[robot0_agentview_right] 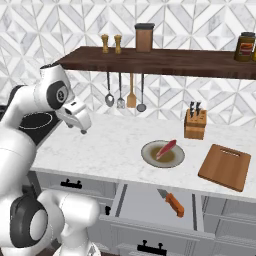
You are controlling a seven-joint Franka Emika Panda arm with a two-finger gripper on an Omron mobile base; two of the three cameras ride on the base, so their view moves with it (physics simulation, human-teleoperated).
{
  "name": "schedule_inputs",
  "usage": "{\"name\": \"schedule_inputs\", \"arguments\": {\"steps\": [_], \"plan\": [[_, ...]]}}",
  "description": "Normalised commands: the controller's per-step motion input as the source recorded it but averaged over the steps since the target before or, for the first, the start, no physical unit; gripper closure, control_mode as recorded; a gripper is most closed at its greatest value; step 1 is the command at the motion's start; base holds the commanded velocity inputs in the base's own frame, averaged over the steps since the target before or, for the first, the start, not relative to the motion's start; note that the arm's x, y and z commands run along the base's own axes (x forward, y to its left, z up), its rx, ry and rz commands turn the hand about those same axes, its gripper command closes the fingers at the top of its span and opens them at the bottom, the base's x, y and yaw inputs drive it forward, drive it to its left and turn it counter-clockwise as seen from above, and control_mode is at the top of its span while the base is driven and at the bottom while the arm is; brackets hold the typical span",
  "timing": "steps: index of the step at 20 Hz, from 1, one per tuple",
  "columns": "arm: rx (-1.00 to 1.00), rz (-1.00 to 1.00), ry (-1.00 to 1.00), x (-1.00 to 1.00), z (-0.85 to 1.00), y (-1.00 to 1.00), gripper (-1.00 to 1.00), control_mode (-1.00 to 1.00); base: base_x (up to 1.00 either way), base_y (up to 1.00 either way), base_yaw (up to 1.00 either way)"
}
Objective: Pick up the knife from the drawer and place it on the cutting board. Then place the meat from the plate to the cutting board.
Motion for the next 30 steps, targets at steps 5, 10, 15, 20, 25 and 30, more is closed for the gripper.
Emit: {"name": "schedule_inputs", "arguments": {"steps": [5, 10, 15, 20, 25, 30], "plan": [[0.0, -0.05, 0.03, -0.01, 0.0, -0.34, -1.0, -1.0, 0.0, 0.0, 0.0], [0.0, 0.0, 0.0, -0.01, 0.0, 0.0, -1.0, -1.0, 0.0, 0.0, 0.0], [0.0, 0.0, 0.01, -0.04, -0.01, 0.05, -1.0, 1.0, -0.06, 0.74, -0.36], [0.0, 0.0, 0.0, 0.0, 0.0, 0.0, -1.0, 1.0, 0.0, 0.38, -0.9], [0.0, 0.0, 0.0, 0.0, 0.0, 0.0, -1.0, 1.0, 0.0, 0.0, -1.0], [0.0, 0.0, 0.0, 0.0, 0.0, 0.0, -1.0, 1.0, -0.05, 0.02, -1.0]]}}
